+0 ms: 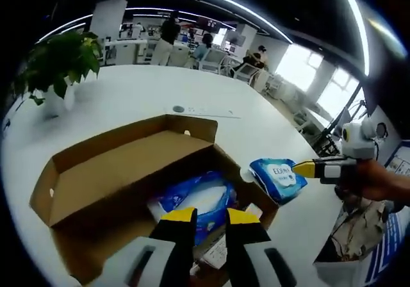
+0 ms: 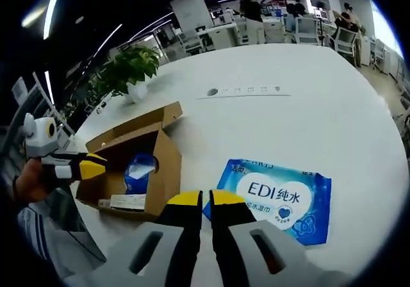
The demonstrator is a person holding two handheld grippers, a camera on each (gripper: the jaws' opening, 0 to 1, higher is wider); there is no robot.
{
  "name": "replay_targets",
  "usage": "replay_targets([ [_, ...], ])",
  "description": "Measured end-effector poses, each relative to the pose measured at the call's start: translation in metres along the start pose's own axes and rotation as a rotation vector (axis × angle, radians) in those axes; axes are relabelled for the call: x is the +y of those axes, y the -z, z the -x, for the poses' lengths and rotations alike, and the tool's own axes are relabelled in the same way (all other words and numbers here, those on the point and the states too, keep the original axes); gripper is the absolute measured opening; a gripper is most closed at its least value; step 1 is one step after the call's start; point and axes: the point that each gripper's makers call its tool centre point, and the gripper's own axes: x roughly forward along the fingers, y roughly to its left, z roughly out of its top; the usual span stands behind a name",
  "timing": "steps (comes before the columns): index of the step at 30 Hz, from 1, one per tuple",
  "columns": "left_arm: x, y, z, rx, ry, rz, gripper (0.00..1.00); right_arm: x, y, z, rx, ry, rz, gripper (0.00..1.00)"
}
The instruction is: Operate the shoe box by opening the lid, removing the specified soft item, and placing it in the target area until the item is outside and the box remains undamaged.
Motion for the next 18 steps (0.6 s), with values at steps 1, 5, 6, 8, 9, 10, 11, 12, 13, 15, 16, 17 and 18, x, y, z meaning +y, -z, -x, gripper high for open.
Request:
replay_targets([
  [1, 0.001, 0.002, 0.002, 0.000, -0.001, 0.003, 0.17, 0.002, -0.001, -0.002, 0.000, -0.002, 0.003, 0.03],
  [5, 0.010, 0.008, 0.011, -0.001, -0.012, 0.021, 0.17, 0.011, -0.004, -0.006, 0.001, -0.013, 0.016, 0.03],
  [6, 0.011, 0.009, 0.013, -0.001, -0.014, 0.023, 0.17, 0.014, -0.005, -0.007, 0.001, -0.017, 0.019, 0.03],
  [8, 0.014, 0.010, 0.015, -0.002, -0.017, 0.026, 0.17, 0.020, -0.007, -0.009, 0.001, -0.024, 0.027, 0.03],
  [9, 0.016, 0.011, 0.017, -0.003, -0.019, 0.028, 0.17, 0.021, -0.007, -0.010, 0.002, -0.027, 0.031, 0.03],
  [10, 0.017, 0.012, 0.019, -0.004, -0.021, 0.030, 0.17, 0.023, -0.008, -0.011, 0.002, -0.029, 0.034, 0.03],
  [11, 0.019, 0.012, 0.021, -0.006, -0.024, 0.033, 0.17, 0.026, -0.010, -0.013, 0.001, -0.033, 0.036, 0.03],
  [12, 0.021, 0.012, 0.023, -0.008, -0.026, 0.035, 0.17, 0.029, -0.011, -0.014, 0.000, -0.036, 0.038, 0.03],
  [13, 0.023, 0.012, 0.025, -0.011, -0.027, 0.038, 0.17, 0.032, -0.012, -0.015, 0.001, -0.040, 0.042, 0.03],
  [15, 0.026, 0.013, 0.027, -0.013, -0.031, 0.040, 0.17, 0.037, -0.013, -0.017, 0.002, -0.046, 0.051, 0.04],
  [16, 0.027, 0.013, 0.028, -0.014, -0.032, 0.042, 0.17, 0.040, -0.014, -0.018, 0.002, -0.050, 0.054, 0.04],
  [17, 0.029, 0.014, 0.029, -0.016, -0.034, 0.046, 0.17, 0.042, -0.014, -0.020, 0.002, -0.053, 0.056, 0.04],
  [18, 0.031, 0.014, 0.030, -0.017, -0.035, 0.049, 0.17, 0.045, -0.015, -0.021, 0.002, -0.059, 0.059, 0.04],
])
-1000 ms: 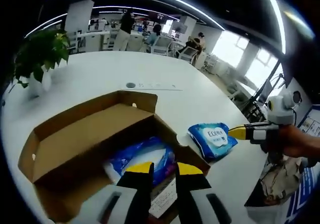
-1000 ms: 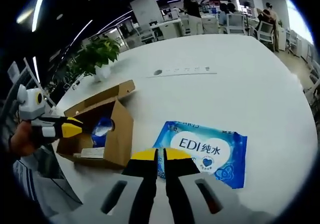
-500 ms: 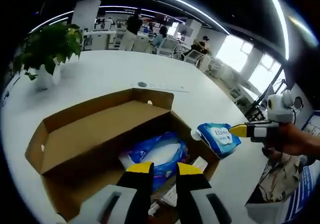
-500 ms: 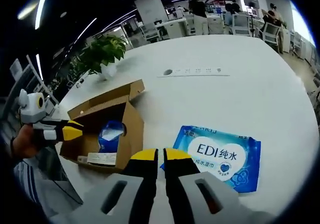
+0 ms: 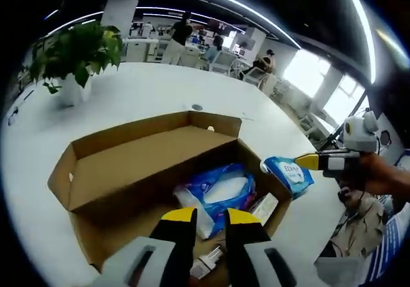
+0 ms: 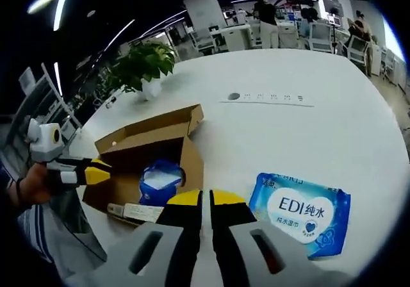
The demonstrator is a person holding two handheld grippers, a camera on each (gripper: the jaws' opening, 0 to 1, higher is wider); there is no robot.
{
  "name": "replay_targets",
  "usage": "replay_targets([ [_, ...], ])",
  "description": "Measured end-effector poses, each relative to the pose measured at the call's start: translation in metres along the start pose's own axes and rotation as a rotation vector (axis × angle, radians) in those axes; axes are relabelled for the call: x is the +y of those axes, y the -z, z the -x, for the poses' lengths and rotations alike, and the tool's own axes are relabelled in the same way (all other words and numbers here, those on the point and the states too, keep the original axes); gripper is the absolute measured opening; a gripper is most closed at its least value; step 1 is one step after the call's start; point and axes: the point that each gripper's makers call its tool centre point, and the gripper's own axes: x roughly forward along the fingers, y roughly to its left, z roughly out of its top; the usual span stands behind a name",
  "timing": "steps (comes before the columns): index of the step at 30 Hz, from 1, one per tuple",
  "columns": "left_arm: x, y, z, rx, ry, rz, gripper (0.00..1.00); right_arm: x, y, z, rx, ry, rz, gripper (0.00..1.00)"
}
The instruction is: Operate the shoe box by opening the lid, removing the specified soft item, and placing it in the target area until the item is outside and the box remains undamaged.
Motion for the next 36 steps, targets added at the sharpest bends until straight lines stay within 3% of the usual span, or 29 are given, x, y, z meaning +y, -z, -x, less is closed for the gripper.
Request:
replay_targets([
  [16, 0.029, 0.016, 0.018, -0.004, -0.027, 0.036, 0.17, 0.040, -0.002, -0.029, 0.038, -0.075, 0.047, 0.07],
  [24, 0.043, 0.018, 0.029, -0.021, -0.044, 0.058, 0.17, 0.061, -0.005, -0.046, 0.079, -0.127, 0.112, 0.13],
  [27, 0.045, 0.022, 0.032, -0.020, -0.046, 0.057, 0.19, 0.069, -0.004, -0.053, 0.102, -0.148, 0.164, 0.17],
  [36, 0.048, 0.035, 0.042, -0.024, -0.032, 0.021, 0.24, 0.086, 0.021, -0.073, 0.224, -0.211, 0.502, 0.35],
])
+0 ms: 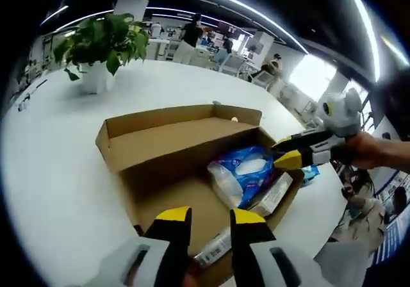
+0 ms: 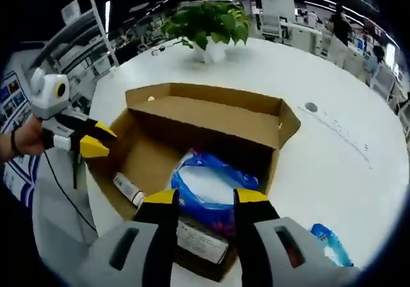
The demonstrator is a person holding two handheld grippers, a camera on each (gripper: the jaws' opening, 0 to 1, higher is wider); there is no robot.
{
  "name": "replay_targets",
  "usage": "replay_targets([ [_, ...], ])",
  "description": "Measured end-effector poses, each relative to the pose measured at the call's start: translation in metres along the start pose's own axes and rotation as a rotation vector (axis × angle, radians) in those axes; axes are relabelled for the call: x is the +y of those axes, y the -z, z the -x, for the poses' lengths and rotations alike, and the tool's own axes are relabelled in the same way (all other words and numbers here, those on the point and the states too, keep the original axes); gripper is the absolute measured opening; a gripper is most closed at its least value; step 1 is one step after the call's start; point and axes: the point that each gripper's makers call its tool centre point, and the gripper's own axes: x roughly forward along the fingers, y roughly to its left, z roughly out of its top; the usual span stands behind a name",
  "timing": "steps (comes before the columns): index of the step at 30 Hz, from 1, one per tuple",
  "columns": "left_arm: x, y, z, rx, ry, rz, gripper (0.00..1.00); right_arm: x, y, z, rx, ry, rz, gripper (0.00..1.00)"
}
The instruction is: Operate the shoe box by opening the lid, removing the specified soft item, and placing it in the target area until the item is outside and the box remains undamaged.
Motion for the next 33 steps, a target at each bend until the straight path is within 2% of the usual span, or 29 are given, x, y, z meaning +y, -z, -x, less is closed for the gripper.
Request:
replay_targets([
  [1, -0.001, 0.001, 0.001, -0.006, 0.001, -0.010, 0.24, 0.001, 0.001, -0.003, 0.018, 0.003, 0.061, 0.38],
  [5, -0.003, 0.003, 0.003, -0.021, 0.013, -0.015, 0.25, 0.008, 0.000, -0.009, 0.056, -0.011, 0.206, 0.46],
  [9, -0.006, 0.005, 0.003, -0.025, 0.022, -0.027, 0.25, 0.009, -0.002, -0.015, 0.073, -0.019, 0.246, 0.52],
  [14, -0.006, 0.007, 0.005, -0.027, 0.028, -0.023, 0.25, 0.005, 0.003, -0.025, 0.144, -0.031, 0.344, 0.55],
  [19, 0.003, 0.005, 0.006, -0.040, 0.011, -0.025, 0.24, 0.008, 0.008, -0.034, 0.192, -0.067, 0.392, 0.57],
  [30, 0.003, 0.002, 0.003, -0.053, 0.018, -0.019, 0.24, 0.006, 0.015, -0.052, 0.293, -0.100, 0.444, 0.57],
  [33, 0.005, 0.005, 0.003, -0.041, 0.015, -0.027, 0.24, 0.008, 0.018, -0.057, 0.336, -0.102, 0.559, 0.57],
])
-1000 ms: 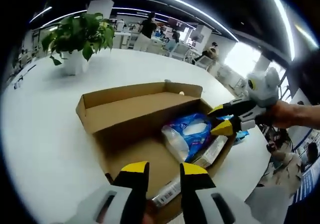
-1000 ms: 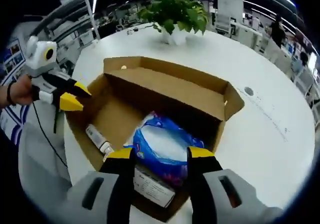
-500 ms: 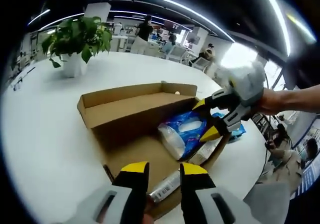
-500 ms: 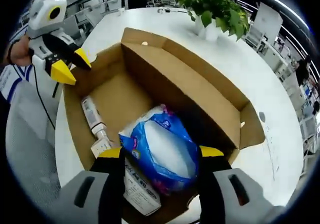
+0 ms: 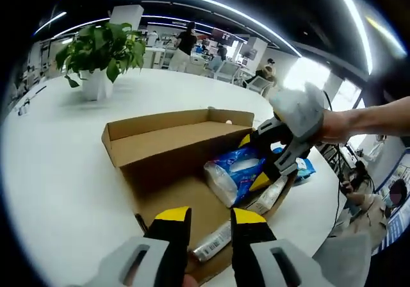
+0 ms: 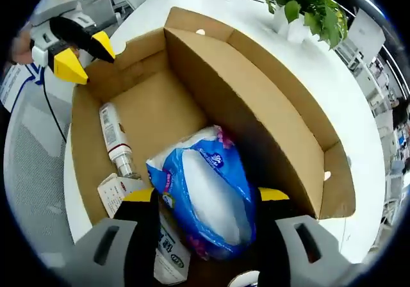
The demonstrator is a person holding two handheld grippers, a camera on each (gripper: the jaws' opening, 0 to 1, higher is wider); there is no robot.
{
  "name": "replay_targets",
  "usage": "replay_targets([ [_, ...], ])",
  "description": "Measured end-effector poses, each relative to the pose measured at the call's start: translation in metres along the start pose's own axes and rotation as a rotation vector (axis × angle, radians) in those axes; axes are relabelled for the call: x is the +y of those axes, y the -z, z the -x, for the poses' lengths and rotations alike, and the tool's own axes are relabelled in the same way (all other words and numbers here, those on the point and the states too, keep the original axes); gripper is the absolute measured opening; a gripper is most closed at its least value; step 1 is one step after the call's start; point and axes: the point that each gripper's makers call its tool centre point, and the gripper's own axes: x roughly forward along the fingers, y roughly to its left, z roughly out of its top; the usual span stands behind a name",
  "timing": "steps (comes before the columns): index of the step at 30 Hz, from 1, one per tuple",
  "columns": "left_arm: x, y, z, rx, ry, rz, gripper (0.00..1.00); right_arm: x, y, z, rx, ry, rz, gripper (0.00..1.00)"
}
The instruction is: Operate the shoe box by opening the lid, removing the specified soft item, and placing it in the target area until the item is outside and the box remains undamaged.
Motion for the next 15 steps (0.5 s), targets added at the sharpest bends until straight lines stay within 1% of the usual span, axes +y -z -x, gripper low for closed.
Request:
replay_targets([
  [2, 0.002, 0.002, 0.000, 0.002, -0.002, 0.000, 0.24, 0.003, -0.002, -0.004, 0.009, -0.005, 0.012, 0.53],
  [5, 0.003, 0.007, 0.001, 0.009, -0.003, 0.002, 0.24, 0.003, 0.004, -0.014, 0.062, 0.003, 0.053, 0.52],
  [7, 0.004, 0.009, 0.003, 0.012, -0.005, 0.004, 0.24, 0.003, 0.005, -0.019, 0.076, 0.010, 0.074, 0.53],
  [11, 0.007, 0.012, 0.005, 0.014, -0.010, 0.011, 0.24, 0.001, 0.006, -0.023, 0.094, 0.011, 0.063, 0.57],
  [13, 0.008, 0.013, 0.007, 0.013, -0.014, 0.013, 0.24, 0.000, 0.007, -0.027, 0.102, 0.027, 0.040, 0.58],
  [15, 0.009, 0.014, 0.008, 0.010, -0.016, 0.021, 0.24, 0.000, 0.007, -0.029, 0.111, 0.030, 0.042, 0.60],
])
